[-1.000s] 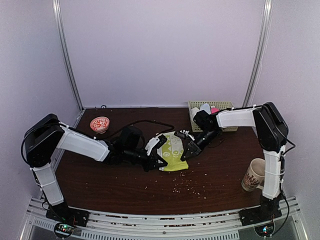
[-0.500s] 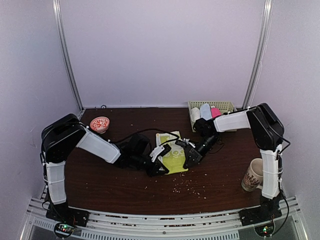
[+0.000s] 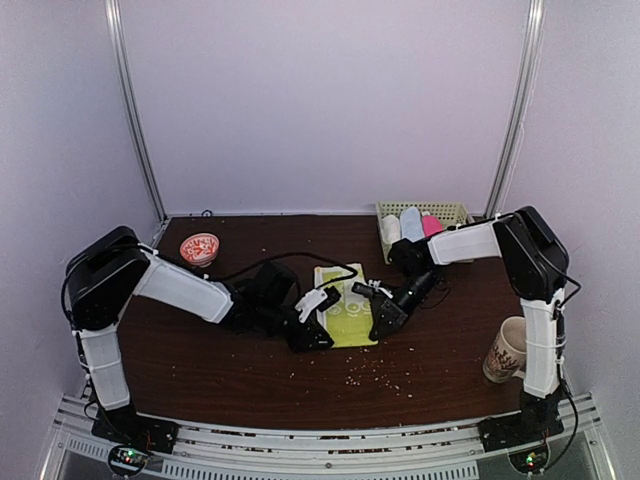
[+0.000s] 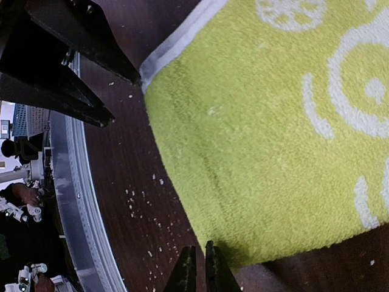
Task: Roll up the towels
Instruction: Adjust the towel at the center of the board, then pick up the towel from the center of the board.
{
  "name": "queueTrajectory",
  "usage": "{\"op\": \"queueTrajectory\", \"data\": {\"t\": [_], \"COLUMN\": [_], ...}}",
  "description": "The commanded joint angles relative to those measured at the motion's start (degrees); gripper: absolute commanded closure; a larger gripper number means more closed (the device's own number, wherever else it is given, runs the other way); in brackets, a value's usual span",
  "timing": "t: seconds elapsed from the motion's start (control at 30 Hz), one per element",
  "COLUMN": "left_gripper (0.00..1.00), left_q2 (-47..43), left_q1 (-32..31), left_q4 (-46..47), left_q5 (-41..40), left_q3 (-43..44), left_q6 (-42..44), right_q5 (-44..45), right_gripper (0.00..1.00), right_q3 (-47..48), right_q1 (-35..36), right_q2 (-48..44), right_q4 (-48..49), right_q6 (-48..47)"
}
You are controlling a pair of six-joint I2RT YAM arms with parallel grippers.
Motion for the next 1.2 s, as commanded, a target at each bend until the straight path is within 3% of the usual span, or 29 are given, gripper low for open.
{"op": "queueTrajectory", "data": {"t": [0.0, 0.2, 0.47, 0.53, 0.63, 0.73, 0.8, 0.9, 1.17], "left_gripper": [0.65, 0.59, 0.58, 0.57, 0.58, 0.57, 0.57, 0.57, 0.59], "left_q2": [-5.11, -4.33, -0.14, 1.91, 4.72, 6.11, 6.61, 7.63, 8.98], "left_q1": [-3.71, -8.22, -9.28, -9.29, -9.29, -9.37, -9.33, -9.38, -9.38], "left_q4": [-11.35, -20.95, -23.16, -25.43, -27.84, -28.09, -27.98, -27.96, -27.83], "left_q5": [-12.27, -25.21, -25.78, -25.85, -25.36, -23.7, -23.41, -23.51, -24.79], "left_q3": [4.55, 11.01, 16.19, 18.22, 20.68, 21.71, 22.07, 22.41, 22.15], "left_q6": [12.22, 24.43, 31.65, 32.98, 34.3, 34.91, 34.87, 35.11, 35.86], "right_q5": [-5.55, -10.69, -13.09, -12.6, -9.73, -0.07, 6.77, 11.46, 11.23], "right_gripper": [0.9, 0.77, 0.7, 0.69, 0.71, 0.71, 0.71, 0.7, 0.7], "right_q3": [4.08, 4.13, 6.63, 6.05, 3.15, -1.71, -4.31, -5.54, -4.81], "right_q1": [-1.51, -5.52, -8.14, -8.15, -8.14, -8.08, -8.01, -8.04, -7.98], "right_q2": [-5.17, -6.26, -3.24, -4.0, -6.75, -12.02, -15.07, -17.04, -15.99], "right_q4": [-9.7, -13.68, -21.13, -18.52, -8.06, 6.88, 13.13, 15.95, 14.6], "right_q6": [-9.54, -18.29, -26.3, -24.15, -13.11, 1.41, 5.54, 6.97, 6.14]}}
